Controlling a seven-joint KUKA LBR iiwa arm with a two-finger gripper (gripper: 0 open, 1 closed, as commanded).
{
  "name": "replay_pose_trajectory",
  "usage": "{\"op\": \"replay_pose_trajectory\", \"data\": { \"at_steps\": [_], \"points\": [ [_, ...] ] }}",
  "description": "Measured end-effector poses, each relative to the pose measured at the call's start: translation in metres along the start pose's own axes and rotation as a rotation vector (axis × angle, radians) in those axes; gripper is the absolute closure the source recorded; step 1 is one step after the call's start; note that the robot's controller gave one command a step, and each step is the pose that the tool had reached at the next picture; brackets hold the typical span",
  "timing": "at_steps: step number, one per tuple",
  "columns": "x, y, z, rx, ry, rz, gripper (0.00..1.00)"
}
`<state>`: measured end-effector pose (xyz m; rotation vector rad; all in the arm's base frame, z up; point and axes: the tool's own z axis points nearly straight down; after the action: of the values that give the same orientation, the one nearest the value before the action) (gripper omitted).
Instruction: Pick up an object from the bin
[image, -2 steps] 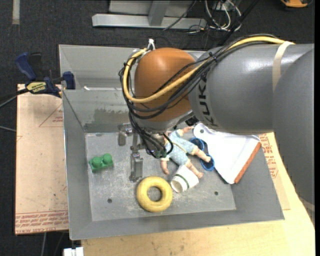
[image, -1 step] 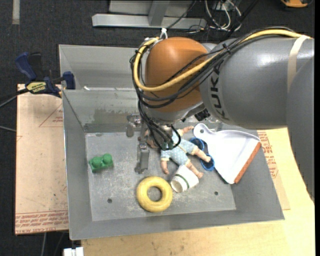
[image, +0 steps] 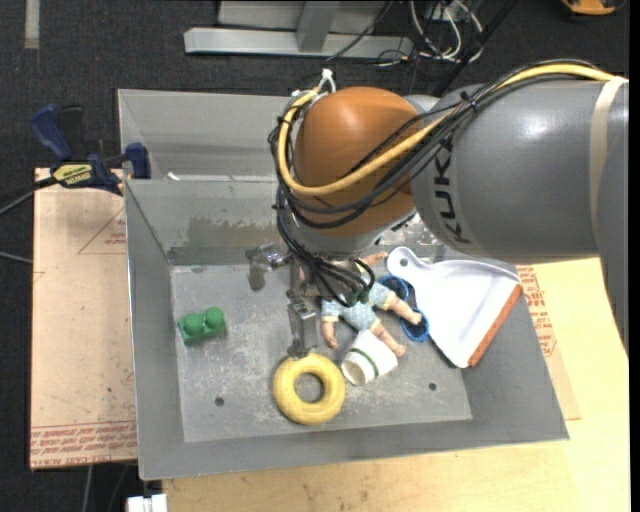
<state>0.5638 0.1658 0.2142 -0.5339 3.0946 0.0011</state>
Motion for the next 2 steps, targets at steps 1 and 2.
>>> {"op": "replay_pose_trajectory", "data": {
  "at_steps": [1,2],
  "points": [
    [0.024,-0.033,0.05,-0.001,-0.006,0.045,0.0],
    [0.042,-0.042,0.081,0.001,0.003,-0.018,0.0]
  ]
}}
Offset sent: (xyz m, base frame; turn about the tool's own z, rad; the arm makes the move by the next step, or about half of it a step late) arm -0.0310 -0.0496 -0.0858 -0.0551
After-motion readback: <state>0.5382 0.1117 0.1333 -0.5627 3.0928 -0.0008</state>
